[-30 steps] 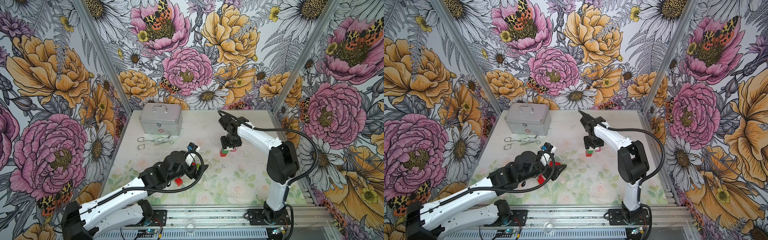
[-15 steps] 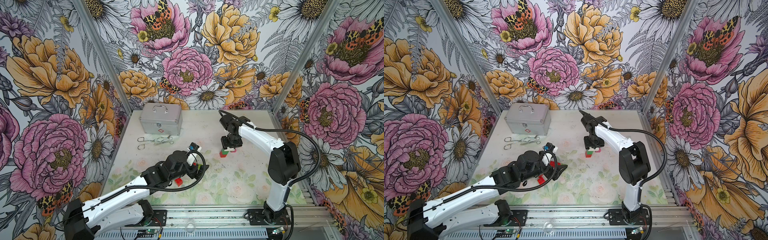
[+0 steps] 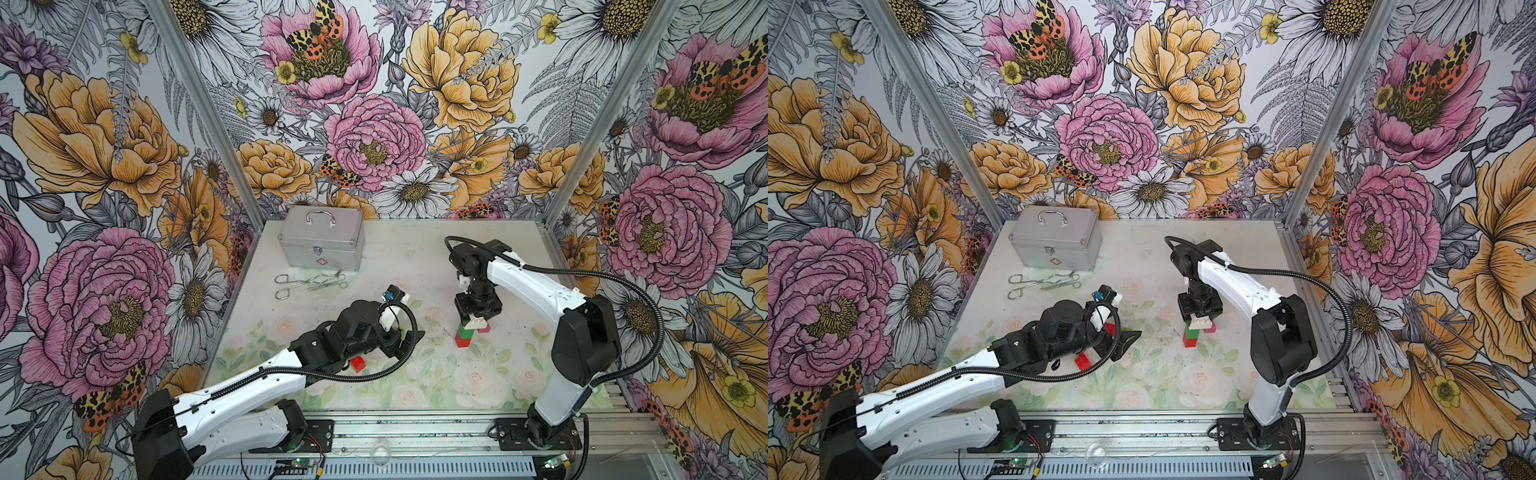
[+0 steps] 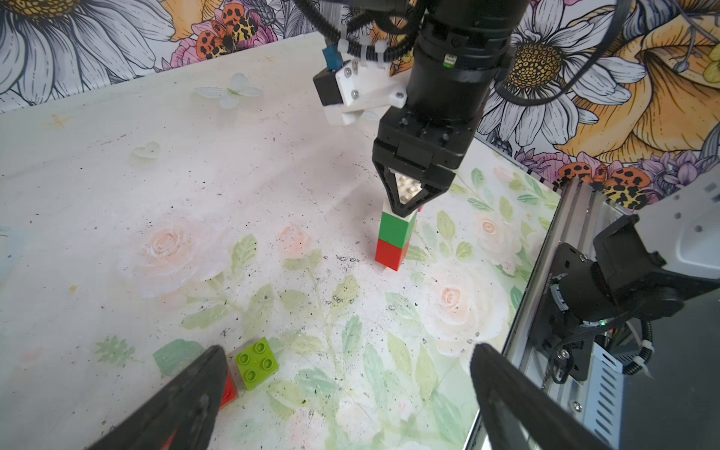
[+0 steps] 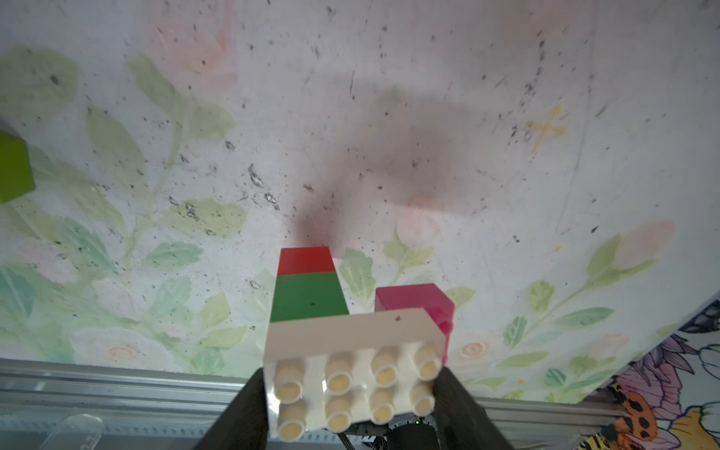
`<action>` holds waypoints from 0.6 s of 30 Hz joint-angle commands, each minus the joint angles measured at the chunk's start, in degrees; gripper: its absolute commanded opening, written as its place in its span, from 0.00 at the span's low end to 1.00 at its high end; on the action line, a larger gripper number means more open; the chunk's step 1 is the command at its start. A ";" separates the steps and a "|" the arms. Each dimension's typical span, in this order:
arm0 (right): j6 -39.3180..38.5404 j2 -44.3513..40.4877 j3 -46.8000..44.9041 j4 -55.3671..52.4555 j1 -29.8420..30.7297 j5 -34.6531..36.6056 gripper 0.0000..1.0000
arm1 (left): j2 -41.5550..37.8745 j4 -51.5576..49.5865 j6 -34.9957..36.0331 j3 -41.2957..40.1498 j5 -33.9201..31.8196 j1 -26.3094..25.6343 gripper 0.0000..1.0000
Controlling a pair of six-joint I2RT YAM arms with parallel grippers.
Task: Assemble the letter r with lego
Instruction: Adjust the lego brick at the center of the board.
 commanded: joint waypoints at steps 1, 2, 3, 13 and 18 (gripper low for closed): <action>0.29 0.66 -0.03 -2.31 1.46 -1.52 0.48 | 0.03 3.36 1.37 -1.09 2.70 -0.40 0.99; 0.34 1.32 0.33 -2.47 1.69 -1.36 0.48 | 0.11 3.75 1.63 -1.37 3.06 -0.35 0.99; 0.43 2.25 1.01 -2.88 1.85 -1.32 0.49 | 0.15 4.08 1.90 -1.50 3.35 -0.37 0.99; -0.03 10.97 7.17 -3.02 2.83 0.24 0.53 | -0.50 3.12 2.23 -1.98 4.58 -0.19 0.99; 0.10 12.78 8.95 -2.30 2.54 0.33 0.61 | -2.79 2.23 1.83 -3.01 4.17 0.08 0.99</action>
